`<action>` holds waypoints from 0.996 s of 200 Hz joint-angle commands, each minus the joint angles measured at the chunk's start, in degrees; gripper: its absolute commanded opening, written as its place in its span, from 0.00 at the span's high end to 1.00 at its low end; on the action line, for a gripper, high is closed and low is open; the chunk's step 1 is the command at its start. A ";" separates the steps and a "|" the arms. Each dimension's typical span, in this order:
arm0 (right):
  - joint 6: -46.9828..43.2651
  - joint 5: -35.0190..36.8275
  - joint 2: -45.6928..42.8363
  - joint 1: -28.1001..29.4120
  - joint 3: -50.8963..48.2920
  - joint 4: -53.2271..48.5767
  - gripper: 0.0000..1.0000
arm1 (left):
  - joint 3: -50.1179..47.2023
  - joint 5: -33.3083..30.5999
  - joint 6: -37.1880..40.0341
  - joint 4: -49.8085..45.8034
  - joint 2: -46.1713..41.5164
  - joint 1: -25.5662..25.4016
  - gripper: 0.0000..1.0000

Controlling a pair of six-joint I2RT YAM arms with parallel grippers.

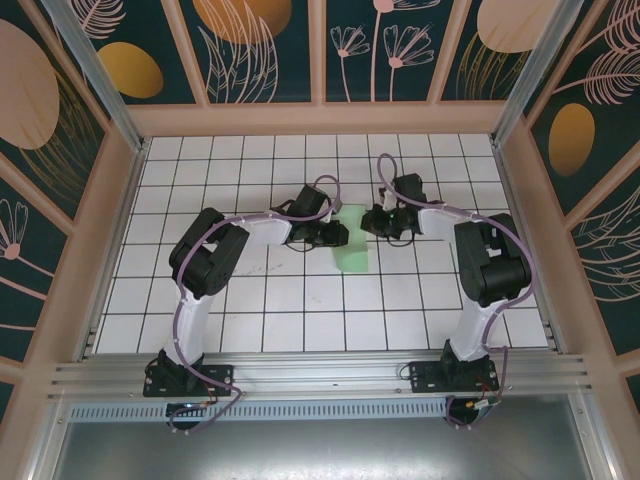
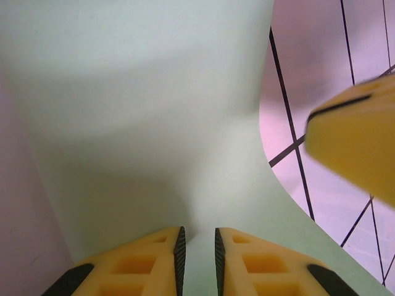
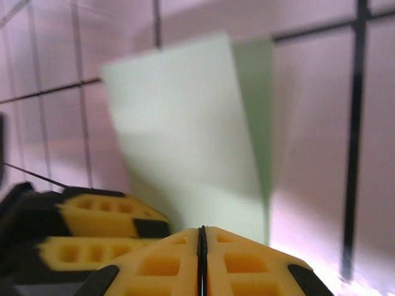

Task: Fold a paper plane with a square sheet of paper (fold left side to right side)
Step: Hold the paper at the center of the table.

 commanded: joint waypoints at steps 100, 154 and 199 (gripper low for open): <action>-0.40 -1.01 11.07 1.09 7.75 -0.85 0.88 | -1.28 -2.24 1.14 -2.84 0.83 -1.02 0.77; -0.63 2.13 13.70 1.12 7.43 -5.16 0.89 | -0.40 -1.20 1.37 -1.98 -3.94 -0.98 0.71; -0.58 2.73 14.19 1.13 6.92 -5.43 0.89 | -0.64 0.71 0.72 -0.42 -4.86 -0.97 0.69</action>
